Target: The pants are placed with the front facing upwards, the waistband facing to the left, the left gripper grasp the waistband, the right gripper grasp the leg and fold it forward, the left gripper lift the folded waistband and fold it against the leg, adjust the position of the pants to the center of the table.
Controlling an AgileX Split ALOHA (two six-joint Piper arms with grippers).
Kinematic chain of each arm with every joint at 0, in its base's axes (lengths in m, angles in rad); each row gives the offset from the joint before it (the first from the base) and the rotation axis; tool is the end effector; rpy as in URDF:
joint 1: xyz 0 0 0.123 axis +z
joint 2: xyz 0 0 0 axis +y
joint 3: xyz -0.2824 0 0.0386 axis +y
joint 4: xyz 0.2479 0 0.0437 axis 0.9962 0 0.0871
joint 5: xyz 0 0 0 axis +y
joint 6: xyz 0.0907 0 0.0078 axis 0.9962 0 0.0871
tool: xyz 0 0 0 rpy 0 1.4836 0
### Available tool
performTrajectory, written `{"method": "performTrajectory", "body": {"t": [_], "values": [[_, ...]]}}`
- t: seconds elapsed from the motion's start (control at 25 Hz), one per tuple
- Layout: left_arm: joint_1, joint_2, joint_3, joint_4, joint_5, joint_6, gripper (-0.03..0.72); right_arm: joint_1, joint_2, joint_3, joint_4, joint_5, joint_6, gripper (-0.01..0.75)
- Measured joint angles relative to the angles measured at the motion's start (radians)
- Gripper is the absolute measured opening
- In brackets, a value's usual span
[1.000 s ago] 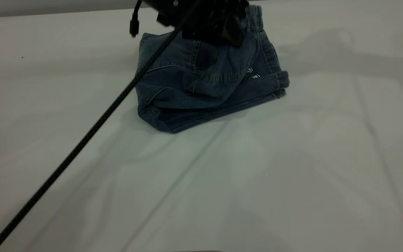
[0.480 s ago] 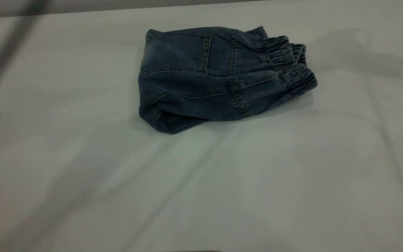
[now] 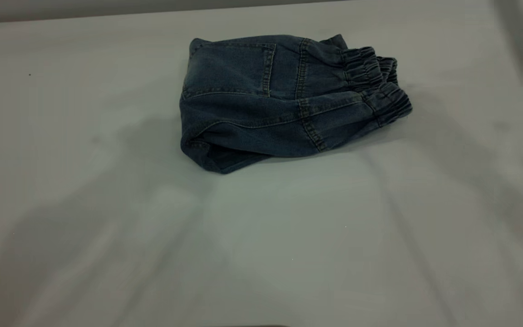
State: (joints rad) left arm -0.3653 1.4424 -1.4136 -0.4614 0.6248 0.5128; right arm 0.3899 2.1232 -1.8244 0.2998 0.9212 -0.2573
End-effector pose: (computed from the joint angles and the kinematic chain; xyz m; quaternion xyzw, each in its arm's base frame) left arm 0.2975 -0.1392 0.4012 0.2739 0.8141 -0.1714 0.4825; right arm 0.4266 0.1985 0.2326 -0.2478 0.9349 0.1496 0.2054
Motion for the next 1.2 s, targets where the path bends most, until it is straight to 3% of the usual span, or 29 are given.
{"method": "performTrajectory", "body": {"t": [0.24, 0.48, 1.0, 1.2], "values": [[0.0, -0.001, 0.0, 0.0, 0.058, -0.024, 0.581, 0.14, 0.18, 0.0, -0.327, -0.114, 0.286, 0.477], [0.0, -0.001, 0.0, 0.002, 0.092, -0.026, 0.581, 0.15, 0.305, 0.0, -0.499, -0.106, 0.538, 0.474], [0.0, -0.001, 0.0, 0.006, 0.103, 0.003, 0.581, 0.148, 0.339, -0.007, -0.223, 0.143, 0.612, 0.423], [0.0, -0.001, 0.0, 0.007, 0.104, 0.009, 0.581, 0.148, 0.334, -0.085, -0.231, 0.259, 0.575, 0.415]]}}
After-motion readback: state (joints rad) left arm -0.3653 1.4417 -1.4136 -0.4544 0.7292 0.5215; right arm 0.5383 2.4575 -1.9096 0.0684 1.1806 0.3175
